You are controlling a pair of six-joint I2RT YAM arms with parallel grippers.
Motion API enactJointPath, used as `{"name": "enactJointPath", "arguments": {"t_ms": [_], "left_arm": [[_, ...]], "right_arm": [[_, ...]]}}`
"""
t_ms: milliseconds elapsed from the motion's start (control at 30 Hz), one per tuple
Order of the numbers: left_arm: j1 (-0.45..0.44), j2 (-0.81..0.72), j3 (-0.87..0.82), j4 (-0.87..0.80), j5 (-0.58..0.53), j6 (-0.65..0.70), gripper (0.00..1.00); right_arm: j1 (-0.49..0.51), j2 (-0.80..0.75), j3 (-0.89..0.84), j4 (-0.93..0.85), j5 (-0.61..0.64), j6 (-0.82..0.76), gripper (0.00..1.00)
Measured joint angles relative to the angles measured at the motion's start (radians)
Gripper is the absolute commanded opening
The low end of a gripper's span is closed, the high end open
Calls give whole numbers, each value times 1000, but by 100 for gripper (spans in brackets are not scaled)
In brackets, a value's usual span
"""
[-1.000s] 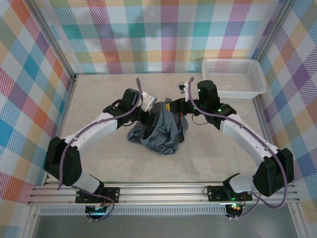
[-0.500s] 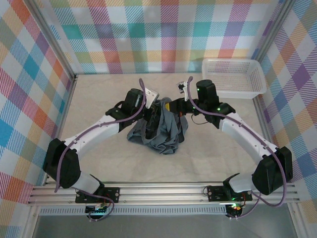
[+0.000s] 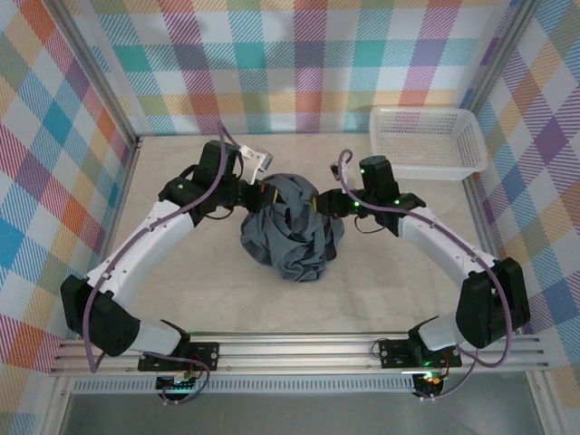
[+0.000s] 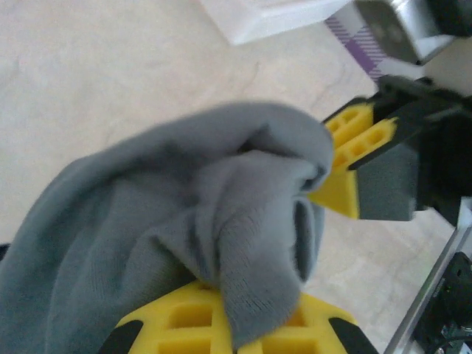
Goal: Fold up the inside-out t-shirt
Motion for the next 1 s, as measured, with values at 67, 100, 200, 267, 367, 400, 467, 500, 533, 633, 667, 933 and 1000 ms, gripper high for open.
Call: {"name": "enactJointPath", "arguments": {"t_ms": [67, 100, 200, 267, 367, 400, 467, 500, 533, 633, 667, 933, 1000], "left_arm": [[10, 5, 0, -14, 0, -14, 0], [13, 9, 0, -19, 0, -23, 0], [15, 29, 1, -24, 0, -43, 0], [15, 47, 2, -25, 0, -53, 0], [15, 65, 3, -26, 0, -61, 0], [15, 67, 3, -26, 0, -64, 0], [15, 67, 4, -27, 0, -69, 0], [15, 68, 7, -29, 0, -72, 0], [15, 68, 11, -29, 0, -73, 0], [15, 67, 21, -29, 0, -76, 0], [15, 67, 24, -29, 0, -76, 0], [15, 67, 35, -64, -50, -73, 20], [18, 68, 50, -104, -125, -72, 29]], "right_arm": [[-2, -44, -36, -9, 65, 38, 48], [-1, -74, -58, -10, 103, 62, 45], [63, -204, -127, -23, 263, 190, 41], [170, -264, -142, -22, 363, 289, 41], [340, -254, -131, 14, 436, 414, 43], [377, -227, -117, 15, 444, 449, 43], [414, -139, -70, 14, 473, 509, 45], [418, -95, -48, 14, 493, 522, 45], [418, -49, -26, 14, 515, 527, 45], [418, 73, 33, 9, 591, 501, 46], [418, 107, 51, 7, 613, 481, 46], [417, 192, 94, 6, 692, 341, 0], [417, 165, 90, -1, 694, 320, 0]]}}
